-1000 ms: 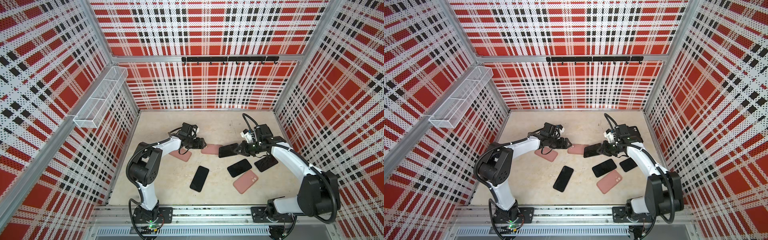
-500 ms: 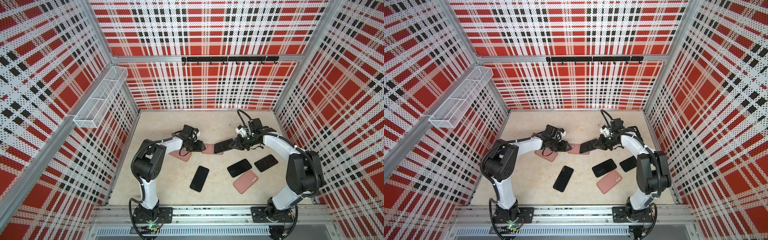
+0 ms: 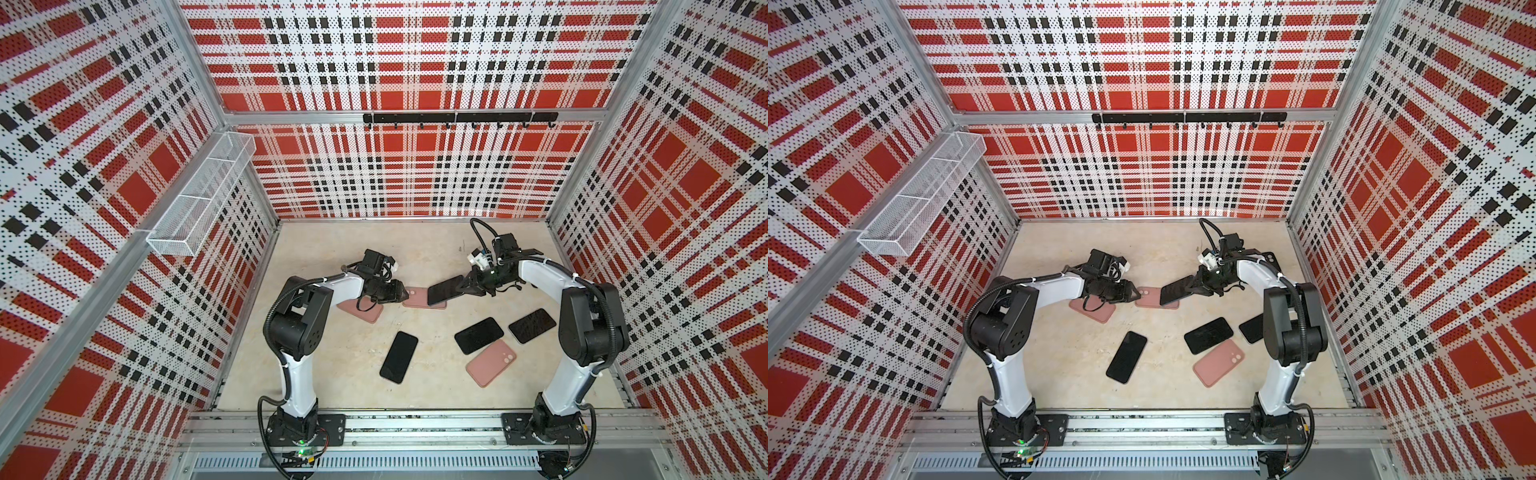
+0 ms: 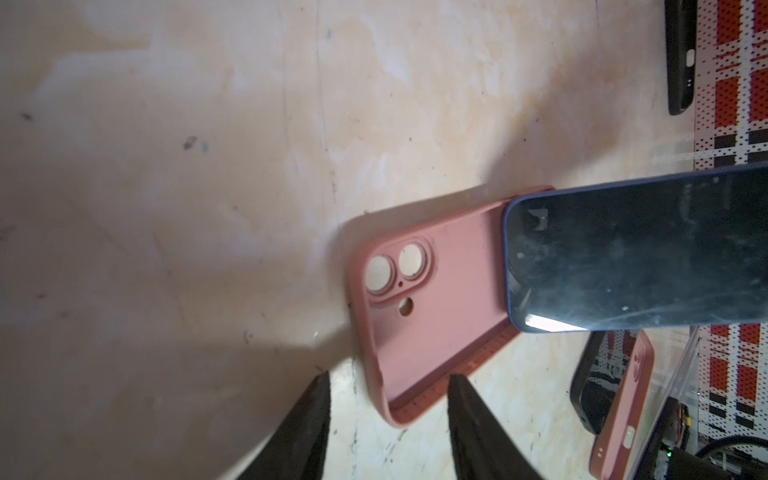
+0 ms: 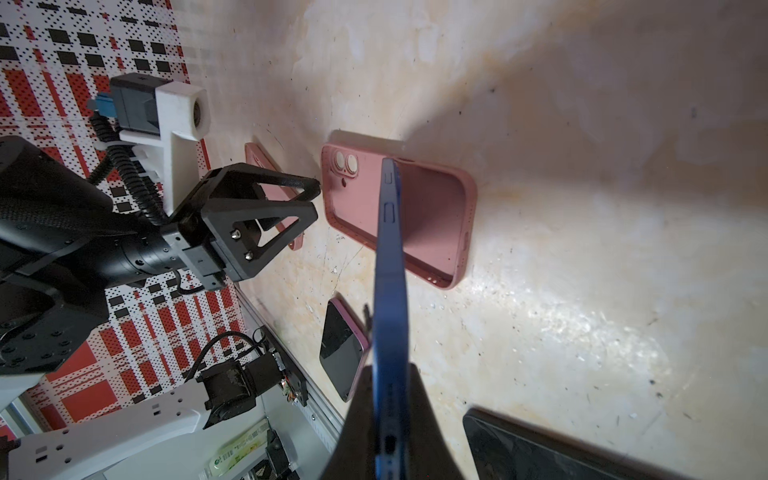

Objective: Put the phone into the phone case
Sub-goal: 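Lower the blue-framed phone into the pink case with the right gripper while left holds it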

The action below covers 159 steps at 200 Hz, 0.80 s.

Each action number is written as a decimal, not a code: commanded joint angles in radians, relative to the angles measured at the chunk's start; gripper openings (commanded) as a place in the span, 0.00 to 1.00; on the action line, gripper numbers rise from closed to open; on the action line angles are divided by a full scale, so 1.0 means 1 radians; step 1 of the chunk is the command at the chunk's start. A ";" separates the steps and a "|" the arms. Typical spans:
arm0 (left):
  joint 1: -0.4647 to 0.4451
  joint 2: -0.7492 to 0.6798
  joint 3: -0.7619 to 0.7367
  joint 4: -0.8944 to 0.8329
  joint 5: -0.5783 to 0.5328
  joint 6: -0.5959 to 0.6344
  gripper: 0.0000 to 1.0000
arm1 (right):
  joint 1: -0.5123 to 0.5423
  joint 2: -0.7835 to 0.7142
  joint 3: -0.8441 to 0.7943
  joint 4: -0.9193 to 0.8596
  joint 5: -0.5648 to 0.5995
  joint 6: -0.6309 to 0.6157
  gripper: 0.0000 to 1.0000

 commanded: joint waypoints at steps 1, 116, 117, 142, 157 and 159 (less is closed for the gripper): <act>-0.010 0.022 0.004 0.036 0.044 -0.005 0.51 | -0.009 0.022 0.030 -0.047 -0.013 -0.050 0.00; -0.023 0.062 -0.018 0.090 0.119 -0.075 0.51 | 0.031 0.118 0.040 -0.042 -0.039 -0.072 0.00; -0.023 0.063 -0.018 0.090 0.120 -0.075 0.51 | 0.031 0.119 0.040 -0.040 -0.039 -0.072 0.00; -0.024 0.064 -0.018 0.089 0.123 -0.082 0.50 | 0.052 0.137 0.038 0.000 -0.052 -0.045 0.00; -0.025 0.064 -0.019 0.089 0.123 -0.086 0.50 | 0.060 0.140 0.026 0.035 -0.063 -0.023 0.00; -0.026 0.065 -0.020 0.088 0.123 -0.087 0.50 | 0.061 0.142 0.024 0.041 -0.065 -0.019 0.00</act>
